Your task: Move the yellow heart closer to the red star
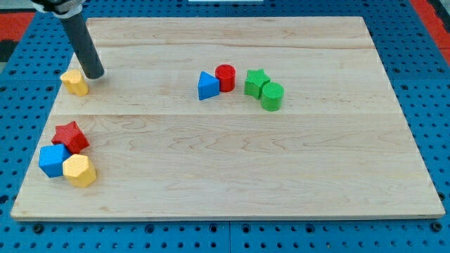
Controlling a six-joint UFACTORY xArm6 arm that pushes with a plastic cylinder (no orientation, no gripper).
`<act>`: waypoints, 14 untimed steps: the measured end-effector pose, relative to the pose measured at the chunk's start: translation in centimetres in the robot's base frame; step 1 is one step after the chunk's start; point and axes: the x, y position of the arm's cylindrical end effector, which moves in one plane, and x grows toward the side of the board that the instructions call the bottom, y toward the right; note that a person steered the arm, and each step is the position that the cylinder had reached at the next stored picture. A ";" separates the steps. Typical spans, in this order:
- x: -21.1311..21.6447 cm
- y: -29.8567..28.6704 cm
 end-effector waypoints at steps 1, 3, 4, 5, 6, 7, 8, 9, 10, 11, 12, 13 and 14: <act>-1.1 -2.6; 2.6 -2.9; 4.0 -2.3; 5.9 -2.0; 5.5 -3.1; 2.0 -3.6; 1.6 -1.9; 4.2 -1.9; 5.1 -0.3; 5.2 1.6; 7.2 2.3; 11.1 2.1; 10.9 3.1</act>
